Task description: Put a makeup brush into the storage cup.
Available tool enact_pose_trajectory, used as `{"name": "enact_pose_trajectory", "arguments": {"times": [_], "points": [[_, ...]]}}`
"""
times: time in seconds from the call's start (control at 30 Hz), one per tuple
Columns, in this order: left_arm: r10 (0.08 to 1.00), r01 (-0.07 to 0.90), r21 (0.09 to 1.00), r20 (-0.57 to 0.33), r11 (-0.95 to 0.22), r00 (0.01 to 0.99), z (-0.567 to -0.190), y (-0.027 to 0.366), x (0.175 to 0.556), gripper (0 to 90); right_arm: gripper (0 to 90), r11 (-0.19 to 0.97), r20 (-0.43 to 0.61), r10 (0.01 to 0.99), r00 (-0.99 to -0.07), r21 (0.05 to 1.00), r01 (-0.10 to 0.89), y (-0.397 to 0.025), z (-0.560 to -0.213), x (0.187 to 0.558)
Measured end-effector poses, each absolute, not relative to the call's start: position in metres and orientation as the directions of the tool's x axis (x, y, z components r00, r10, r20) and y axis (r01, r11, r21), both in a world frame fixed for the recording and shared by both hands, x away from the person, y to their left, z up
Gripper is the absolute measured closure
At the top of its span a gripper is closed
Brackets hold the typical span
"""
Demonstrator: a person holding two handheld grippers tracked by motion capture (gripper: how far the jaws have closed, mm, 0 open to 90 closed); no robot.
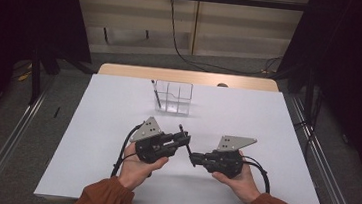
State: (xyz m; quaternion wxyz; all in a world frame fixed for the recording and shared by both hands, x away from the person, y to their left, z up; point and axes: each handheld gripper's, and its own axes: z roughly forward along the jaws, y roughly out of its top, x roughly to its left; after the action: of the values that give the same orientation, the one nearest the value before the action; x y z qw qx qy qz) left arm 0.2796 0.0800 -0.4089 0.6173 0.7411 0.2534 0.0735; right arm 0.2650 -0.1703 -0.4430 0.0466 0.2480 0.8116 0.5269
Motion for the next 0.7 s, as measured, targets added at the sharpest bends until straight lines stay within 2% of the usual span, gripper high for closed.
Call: {"name": "enact_pose_trajectory", "arguments": {"times": [0.53,0.7], "points": [[0.425,0.279,0.954,-0.209,-0.108,0.881,-0.4048,0.0718,0.2713,84.0,83.4,0.317,0.194,0.443,-0.875,0.879,0.355,-0.1693,-0.4434,0.2625],[0.427,0.278,0.954,-0.206,-0.112,0.881,-0.4054,0.0718,0.2718,83.9,78.2,0.301,0.208,0.451,-0.868,0.880,0.367,-0.1719,-0.4429,0.2641]]}}
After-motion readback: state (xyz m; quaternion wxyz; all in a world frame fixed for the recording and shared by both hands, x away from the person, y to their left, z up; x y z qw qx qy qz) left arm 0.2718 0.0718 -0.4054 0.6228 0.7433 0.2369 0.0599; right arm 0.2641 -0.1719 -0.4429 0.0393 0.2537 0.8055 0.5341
